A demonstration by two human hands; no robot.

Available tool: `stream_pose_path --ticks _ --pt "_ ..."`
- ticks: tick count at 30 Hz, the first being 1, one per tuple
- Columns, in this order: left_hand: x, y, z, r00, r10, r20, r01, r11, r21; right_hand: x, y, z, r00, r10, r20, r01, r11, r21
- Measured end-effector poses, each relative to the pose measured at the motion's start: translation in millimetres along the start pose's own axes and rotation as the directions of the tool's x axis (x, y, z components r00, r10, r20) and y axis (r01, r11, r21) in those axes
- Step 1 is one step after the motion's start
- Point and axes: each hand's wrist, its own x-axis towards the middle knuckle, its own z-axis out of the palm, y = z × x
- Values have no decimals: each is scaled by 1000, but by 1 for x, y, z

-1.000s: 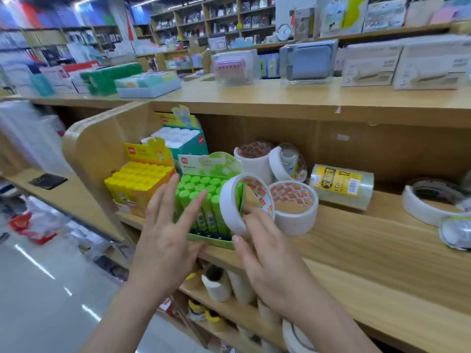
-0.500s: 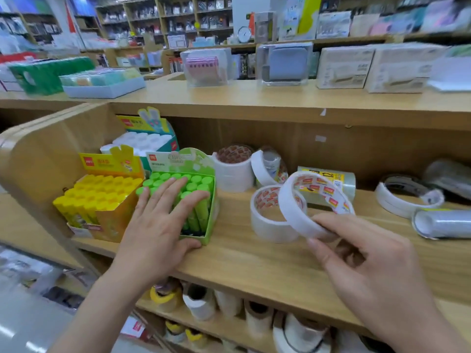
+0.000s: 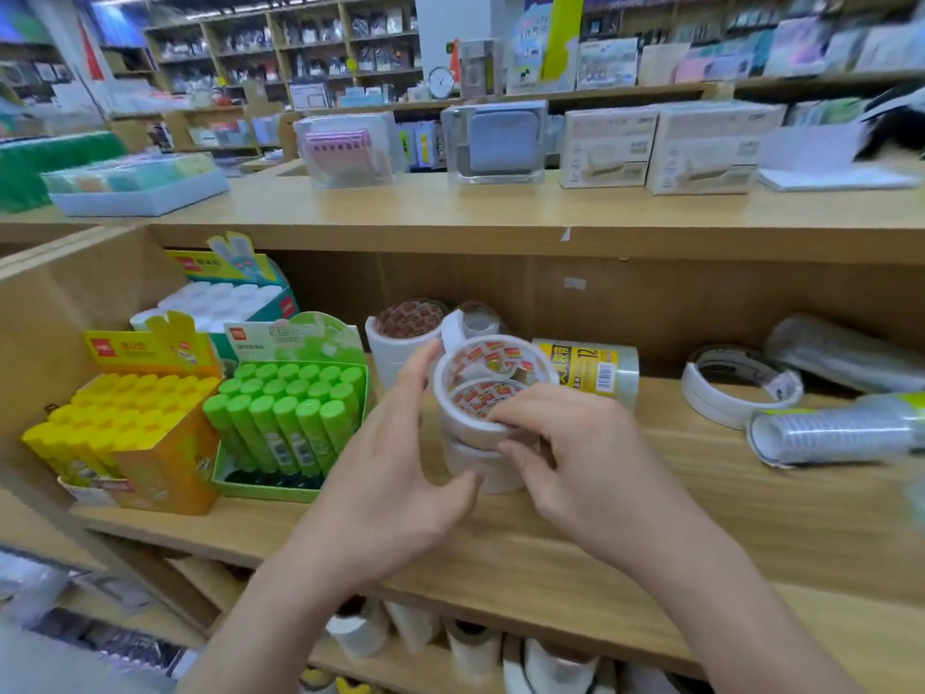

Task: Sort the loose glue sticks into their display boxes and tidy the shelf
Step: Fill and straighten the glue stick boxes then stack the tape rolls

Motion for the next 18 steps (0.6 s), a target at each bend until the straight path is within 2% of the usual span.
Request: stream_pose_path --ticks 3,7,8,10,12,13,15,18 --pt "10 -1 3 995 -41 92 39 999 21 0 8 12 997 3 80 -3 1000 -9" --pt "17 -11 17 986 -105 127 110 994 -28 -4 18 2 997 75 28 -80 971 227" --pt "17 -14 20 987 -118 106 123 992 -38 -3 24 -5 994 105 -16 -99 970 223" --pt "17 -16 25 987 -153 48 155 987 -49 2 41 -20 981 168 -96 -165 986 33" --pt "15 -16 29 987 -157 18 158 986 -54 11 58 -32 951 309 7 -303 938 -170" --pt "14 -14 30 987 -157 20 158 986 -52 15 64 -34 917 385 104 -355 908 -223" --pt "11 -7 34 987 -153 40 155 987 -40 23 75 -32 864 447 233 -379 880 -286" --pt "6 8 40 994 -94 55 92 995 45 26 81 -30 863 474 175 -376 834 -403"
